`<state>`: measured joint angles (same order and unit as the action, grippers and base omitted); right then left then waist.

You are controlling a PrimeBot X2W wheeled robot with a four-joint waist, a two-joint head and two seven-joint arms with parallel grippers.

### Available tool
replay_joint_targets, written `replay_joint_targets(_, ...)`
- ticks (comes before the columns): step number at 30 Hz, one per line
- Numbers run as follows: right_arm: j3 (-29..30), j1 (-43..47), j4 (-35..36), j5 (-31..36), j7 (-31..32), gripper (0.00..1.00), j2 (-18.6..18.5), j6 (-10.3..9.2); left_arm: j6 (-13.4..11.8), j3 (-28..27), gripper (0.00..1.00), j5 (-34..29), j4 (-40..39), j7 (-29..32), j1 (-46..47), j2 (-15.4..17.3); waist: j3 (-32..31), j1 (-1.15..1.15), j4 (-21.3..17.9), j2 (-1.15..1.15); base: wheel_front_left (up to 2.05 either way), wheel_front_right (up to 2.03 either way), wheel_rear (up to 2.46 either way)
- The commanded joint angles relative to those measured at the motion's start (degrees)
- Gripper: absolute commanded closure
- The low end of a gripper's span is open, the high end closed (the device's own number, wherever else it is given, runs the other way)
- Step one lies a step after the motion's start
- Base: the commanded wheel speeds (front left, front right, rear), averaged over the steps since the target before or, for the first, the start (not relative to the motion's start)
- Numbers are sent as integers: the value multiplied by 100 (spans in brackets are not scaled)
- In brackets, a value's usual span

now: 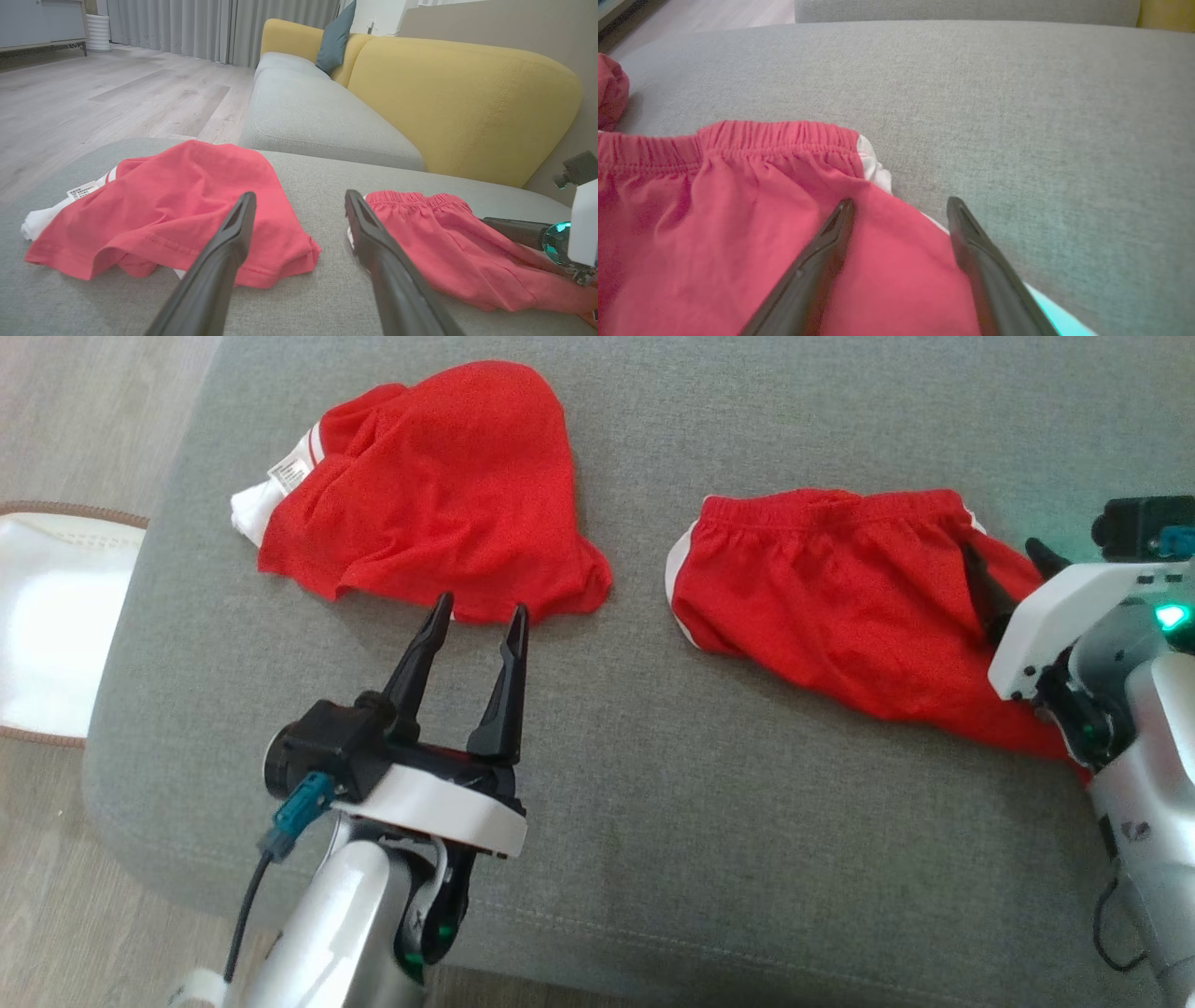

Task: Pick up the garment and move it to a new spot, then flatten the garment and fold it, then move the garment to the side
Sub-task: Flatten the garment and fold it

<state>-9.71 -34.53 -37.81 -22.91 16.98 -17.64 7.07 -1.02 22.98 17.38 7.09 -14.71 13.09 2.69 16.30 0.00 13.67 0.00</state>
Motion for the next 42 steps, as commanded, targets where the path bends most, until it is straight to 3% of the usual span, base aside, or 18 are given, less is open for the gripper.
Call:
replay_joint_targets(1, -180, -68, 117, -99, 0, 0, -93, 42, -35, -211, 0, 8, -182, -29, 197, 19, 10, 0, -19, 0, 0, 0, 0)
replay_joint_targets(5, -368, -113, -38, -215, 85, 2, -124, 42, -39, -169, 0, 3, -195, -29, 232, 19, 45, 0, -44, 0, 0, 0, 0)
replay_joint_targets(6, -397, -137, -68, -243, 97, 59, -132, 42, -36, -160, 0, -9, -196, -29, 239, 19, 57, 0, -51, 0, 0, 0, 0)
replay_joint_targets(7, -419, -166, -91, -262, 92, 100, -148, 42, -36, -156, 0, -21, -196, -29, 248, 19, 71, 0, -58, 0, 0, 0, 0)
replay_joint_targets(15, -147, -608, -115, -80, -703, 100, -472, 42, -57, -199, 0, -24, -185, -29, 263, 19, 92, 0, -135, 0, 0, 0, 0)
replay_joint_targets(22, 625, -1170, -248, 1046, -1918, 100, -654, 42, -58, -239, 0, -7, -157, -29, 216, 19, -165, 0, -250, 0, 0, 0, 0)
replay_joint_targets(27, 921, -1512, -32, 1939, -2666, 100, -538, 42, -64, -262, 0, -22, -137, -29, 111, 19, -430, 0, -344, 0, 0, 0, 0)
replay_joint_targets(34, 262, -1406, 859, 2860, -3094, 100, -281, 42, -87, -307, 0, -23, -167, -29, -91, 19, -710, 0, -429, 0, 0, 0, 0)
replay_joint_targets(42, -1089, -35, 1538, 3144, -2980, 100, 140, 42, -97, -308, 0, -59, -204, -29, -235, 19, -833, 0, -440, 0, 0, 0, 0)
